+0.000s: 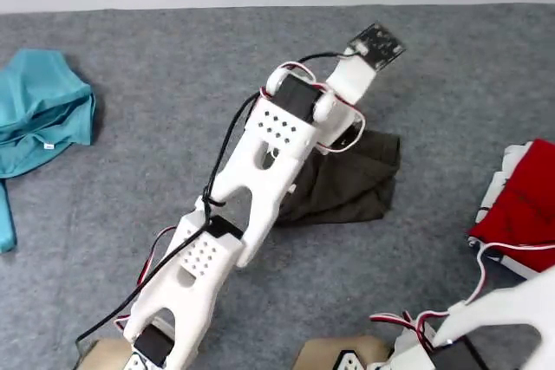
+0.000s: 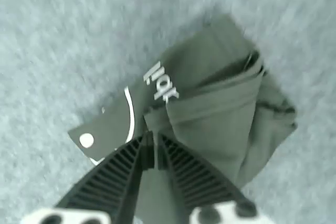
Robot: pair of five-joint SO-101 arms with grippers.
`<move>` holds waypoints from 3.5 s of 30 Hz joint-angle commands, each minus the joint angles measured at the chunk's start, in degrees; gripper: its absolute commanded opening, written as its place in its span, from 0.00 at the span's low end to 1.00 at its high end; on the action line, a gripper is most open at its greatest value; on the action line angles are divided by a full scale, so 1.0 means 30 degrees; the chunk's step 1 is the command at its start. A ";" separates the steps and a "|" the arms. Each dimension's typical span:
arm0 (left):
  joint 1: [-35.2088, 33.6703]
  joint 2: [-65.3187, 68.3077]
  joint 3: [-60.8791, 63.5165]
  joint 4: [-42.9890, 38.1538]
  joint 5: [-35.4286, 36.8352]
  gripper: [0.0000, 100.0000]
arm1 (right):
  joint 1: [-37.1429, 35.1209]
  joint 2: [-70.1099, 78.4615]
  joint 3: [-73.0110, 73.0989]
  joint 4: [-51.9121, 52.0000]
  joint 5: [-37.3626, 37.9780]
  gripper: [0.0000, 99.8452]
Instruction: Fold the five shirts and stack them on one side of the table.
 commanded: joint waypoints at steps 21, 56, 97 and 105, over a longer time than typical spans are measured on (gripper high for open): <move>-0.0322 -0.1260 0.6989 -0.2930 -0.0762 0.16 | 0.0689 -0.0806 0.0440 0.0718 0.0791 0.01; 0.6623 -0.2432 0.6696 0.0469 -0.2022 0.03 | 0.0689 -0.0777 0.0440 0.0630 0.0967 0.01; 0.3868 -0.1231 0.6608 -0.0879 -0.0322 0.01 | -0.0454 -0.0777 0.0440 0.0689 0.0879 0.01; 0.7912 -0.2344 0.7341 0.0527 -0.1172 0.01 | -0.0425 -0.0777 0.0440 0.0718 0.0938 0.01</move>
